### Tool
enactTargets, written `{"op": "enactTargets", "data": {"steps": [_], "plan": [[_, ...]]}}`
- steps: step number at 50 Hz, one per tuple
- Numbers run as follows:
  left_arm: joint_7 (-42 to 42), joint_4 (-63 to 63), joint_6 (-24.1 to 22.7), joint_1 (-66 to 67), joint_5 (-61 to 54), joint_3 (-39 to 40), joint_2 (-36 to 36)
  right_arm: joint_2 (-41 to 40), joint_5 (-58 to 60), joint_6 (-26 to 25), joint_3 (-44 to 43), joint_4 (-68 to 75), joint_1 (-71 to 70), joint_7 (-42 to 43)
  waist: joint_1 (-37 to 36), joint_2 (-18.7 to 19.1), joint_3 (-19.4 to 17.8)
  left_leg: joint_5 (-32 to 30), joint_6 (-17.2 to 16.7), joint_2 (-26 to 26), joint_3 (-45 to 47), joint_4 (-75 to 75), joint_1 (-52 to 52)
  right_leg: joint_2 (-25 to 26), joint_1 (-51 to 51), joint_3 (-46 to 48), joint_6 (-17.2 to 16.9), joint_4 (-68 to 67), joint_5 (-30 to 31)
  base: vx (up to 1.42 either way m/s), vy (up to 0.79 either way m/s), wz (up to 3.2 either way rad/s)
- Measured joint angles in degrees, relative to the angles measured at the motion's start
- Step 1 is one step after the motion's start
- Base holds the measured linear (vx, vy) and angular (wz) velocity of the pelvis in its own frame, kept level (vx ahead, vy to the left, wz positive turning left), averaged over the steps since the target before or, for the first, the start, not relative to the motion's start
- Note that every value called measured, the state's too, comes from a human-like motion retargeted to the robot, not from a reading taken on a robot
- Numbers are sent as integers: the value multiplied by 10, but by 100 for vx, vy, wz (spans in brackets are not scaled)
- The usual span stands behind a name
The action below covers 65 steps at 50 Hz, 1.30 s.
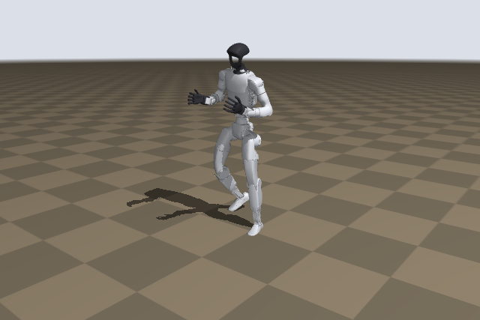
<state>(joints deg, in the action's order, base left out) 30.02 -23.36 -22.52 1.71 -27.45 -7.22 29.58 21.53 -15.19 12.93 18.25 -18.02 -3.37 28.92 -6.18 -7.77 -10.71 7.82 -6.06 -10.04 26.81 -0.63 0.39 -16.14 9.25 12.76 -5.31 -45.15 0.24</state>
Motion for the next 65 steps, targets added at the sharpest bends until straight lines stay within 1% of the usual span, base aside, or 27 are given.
{"op": "enactTargets", "data": {"steps": [4, 8, 11, 14, 17, 20, 23, 25, 27, 33, 35, 38, 41, 43, 47, 50, 52, 53, 55, 57, 59, 61, 62, 63, 65], "plan": [[4, 3, 5, -12, 1, -11, 5, -3, -22, 4, 0, 0, 4, 1, 16, 0, -4, 26, 11, -2, -19, -25, 8, 19, 21, 8, 3, 39, -13, 32, 17, 44], [8, 9, 6, -30, 1, -25, 2, -3, -42, 9, 0, 2, 5, 4, 33, -4, -12, 43, 17, 5, -39, -38, 18, 33, 31, 15, -4, 136, -9, 30, 11, 50], [12, 14, 4, -46, 2, -36, -2, -2, -53, 12, -1, 3, 5, 6, 46, -9, -22, 54, 18, 14, -54, -43, 27, 40, 32, 12, -22, 237, 11, 31, 5, 55], [14, 18, 0, -62, 8, -47, -9, -2, -60, 13, -3, 3, 5, 8, 58, -17, -34, 65, 15, 28, -69, -44, 42, 43, 31, -5, -58, 339, 39, 32, 0, 60], [13, 21, -4, -74, 15, -58, -14, -3, -64, 15, -7, 3, 6, 10, 64, -22, -47, 76, 6, 35, -80, -45, 60, 46, 36, -18, -97, 419, 54, 34, -11, 44], [10, 24, -6, -85, 21, -67, -14, -8, -64, 16, -8, 2, 3, 12, 53, -14, -54, 82, -24, 0, -72, -51, 69, 89, 58, -3, -97, 469, 48, 32, -38, -2], [7, 28, -7, -99, 23, -76, -18, -9, -62, 16, -13, 4, -6, 13, 47, -8, -60, 87, -37, -11, -70, -60, 73, 101, 75, 29, -97, 496, 26, 34, -27, 13], [5, 30, -6, -104, 23, -80, -19, -8, -59, 15, -14, 5, -9, 14, 47, -4, -61, 89, -38, -12, -72, -66, 76, 100, 80, 45, -97, 502, 12, 41, -18, 25], [4, 30, -6, -99, 23, -83, -17, -10, -57, 15, -13, 4, -6, 15, 43, 2, -58, 91, -39, -14, -72, -74, 82, 102, 78, 46, -97, 501, 13, 46, -19, 34], [-1, 38, -1, -104, 20, -80, -20, 2, -50, 15, -16, 10, -19, 21, 54, 18, -57, 55, -29, -12, -115, -93, 89, 84, 56, 55, -97, 492, 87, 48, -27, 48], [-3, 37, 0, -96, 12, -77, -21, 7, -47, 15, -18, 12, -16, 24, 53, 26, -53, 35, -20, -14, -131, -115, 85, 77, 48, 57, -97, 480, 97, 52, -23, 31], [-5, 31, 4, -76, -3, -73, -23, 14, -43, 14, -23, 11, -3, 28, 52, 36, -43, 3, -2, -13, -150, -169, 66, 64, 34, 54, -97, 457, 81, 51, -18, 28], [-7, 20, 7, -49, -12, -68, -26, 20, -42, 15, -30, 5, 18, 29, 52, 42, -27, -9, 16, -12, -149, -243, 28, 49, 26, 53, -97, 432, 53, 46, -17, 23], [-5, 12, 9, -35, -17, -64, -29, 22, -40, 11, -33, 2, 27, 30, 49, 41, -21, -6, 28, -11, -128, -270, 12, 44, 19, 49, -97, 430, 43, 40, -24, -2], [-11, 7, 11, -23, -28, -48, -40, 33, -34, -1, -37, 3, 24, 25, 49, 37, -10, 23, 36, -14, -55, -289, -24, 38, 21, 44, -97, 416, 23, 34, -23, -8], [-22, 10, 10, -16, -30, -37, -49, 57, 52, -32, -41, 18, 15, -5, 47, 34, -5, 26, 35, -3, -7, -247, -35, 32, 20, 36, -97, 408, 10, 32, -16, -21], [-20, 10, 7, -11, -35, -33, -55, 62, 74, -35, -38, 20, 15, 0, 45, 33, -5, 13, 32, 13, 4, -196, -36, 29, 14, 29, -97, 403, 0, 32, -8, -30], [-16, 10, 6, -9, -36, -31, -56, 66, 100, -41, -38, 23, 16, 18, 43, 33, -5, 5, 31, 21, 4, -168, -36, 28, 11, 25, -97, 400, -5, 33, -5, -37], [-17, 10, 4, -6, -38, -29, -60, 67, 102, -39, -32, 22, 16, 15, 39, 34, -8, -12, 28, 35, -6, -110, -36, 27, 4, 16, -97, 391, -16, 33, -1, -39], [-22, 9, 2, 5, -32, -25, -61, 69, 101, -29, -30, 18, 26, 16, 39, 40, -10, -5, 20, 31, -21, -104, -51, 26, -3, 12, -97, 366, -35, 33, 1, -45], [-19, 11, 1, -3, -40, -22, -62, 68, 91, -29, -23, 20, 16, -2, 28, 41, -15, -31, 16, 39, -31, -23, -41, 35, -6, -4, -97, 366, -38, 30, -3, -69], [-20, 12, -2, -3, -41, -18, -63, 68, 94, -28, -21, 21, 11, -4, 22, 43, -20, -39, 7, 34, -29, 13, -40, 42, -12, -14, -97, 353, -47, 32, 1, -65], [-22, 12, -4, 1, -40, -16, -63, 67, 94, -26, -20, 20, 13, -6, 20, 44, -22, -32, 1, 28, -25, 9, -47, 43, -15, -18, -97, 342, -54, 34, 5, -51], [-28, 10, -7, 13, -34, -13, -63, 66, 92, -19, -21, 16, 21, -10, 22, 44, -22, -8, -7, 17, -18, -31, -65, 39, -19, -19, -97, 322, -64, 35, 7, -47], [-23, 6, -10, 24, -33, -9, -63, 70, 143, -32, -25, 17, 25, 27, 17, 45, -21, 0, -15, 3, -3, -39, -80, 44, -25, -29, -97, 310, -70, 33, 4, -62]]}}
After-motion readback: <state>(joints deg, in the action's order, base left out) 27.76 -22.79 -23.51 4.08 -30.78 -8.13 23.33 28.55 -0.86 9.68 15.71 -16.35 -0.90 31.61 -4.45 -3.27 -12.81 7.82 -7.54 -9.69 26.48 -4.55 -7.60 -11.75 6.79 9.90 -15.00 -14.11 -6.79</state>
